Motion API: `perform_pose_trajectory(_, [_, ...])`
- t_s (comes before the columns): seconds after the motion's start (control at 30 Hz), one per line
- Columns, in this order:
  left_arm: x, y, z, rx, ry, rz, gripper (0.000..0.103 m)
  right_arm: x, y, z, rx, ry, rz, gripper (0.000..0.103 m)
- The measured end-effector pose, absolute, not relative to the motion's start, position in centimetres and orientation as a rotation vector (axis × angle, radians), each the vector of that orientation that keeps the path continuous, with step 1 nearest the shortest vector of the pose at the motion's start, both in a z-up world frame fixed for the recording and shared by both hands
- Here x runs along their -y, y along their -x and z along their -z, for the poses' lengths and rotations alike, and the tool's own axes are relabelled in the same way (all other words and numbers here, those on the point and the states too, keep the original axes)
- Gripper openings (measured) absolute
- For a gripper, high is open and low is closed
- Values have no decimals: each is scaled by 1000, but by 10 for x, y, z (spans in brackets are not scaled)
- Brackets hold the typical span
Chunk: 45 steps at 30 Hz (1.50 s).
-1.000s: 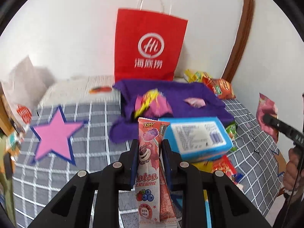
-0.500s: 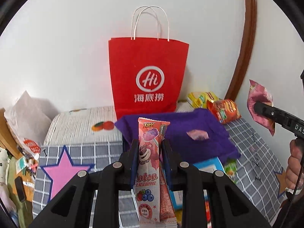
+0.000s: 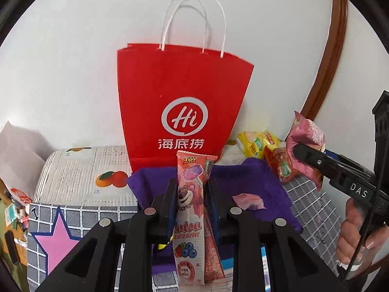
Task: Organize snacks
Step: 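Carry both packs over the purple towel and open the right tool to drop the panda bag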
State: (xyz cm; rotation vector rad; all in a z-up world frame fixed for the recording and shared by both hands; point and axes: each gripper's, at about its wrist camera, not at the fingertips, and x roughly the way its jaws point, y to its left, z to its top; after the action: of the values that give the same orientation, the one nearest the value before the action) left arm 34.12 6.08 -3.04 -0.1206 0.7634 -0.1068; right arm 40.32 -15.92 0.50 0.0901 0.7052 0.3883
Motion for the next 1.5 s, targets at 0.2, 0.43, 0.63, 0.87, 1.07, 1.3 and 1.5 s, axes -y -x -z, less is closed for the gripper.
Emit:
perform_pose_trajectory(0.2, [-64, -356, 54, -823, 89, 71, 23, 168, -430, 29, -787, -76, -366, 55])
perform_pose_trajectory(0.43, [-68, -363, 66, -853, 79, 45, 23, 184, -441, 54, -856, 0, -312, 55])
perform_pose_trajectory(0.63, [-71, -367, 74, -875, 82, 35, 23, 196, -451, 70, -935, 19, -293, 55])
perform_pose_trajectory(0.87, [-72, -370, 78, -893, 91, 43, 23, 196, -458, 104, -1100, 88, -343, 55])
perform_pose_trajectory(1.07, [-73, -370, 78, -892, 93, 42, 23, 192, -454, 114, -1148, 110, -402, 55])
perform_pose_trajectory(1.3, [-72, -372, 81, -902, 102, 51, 23, 178, -453, 130, -1195, 182, -395, 55])
perform_pose_trajectory(1.5, [-64, -373, 86, -925, 106, 89, 23, 169, -451, 139, -1223, 237, -393, 56])
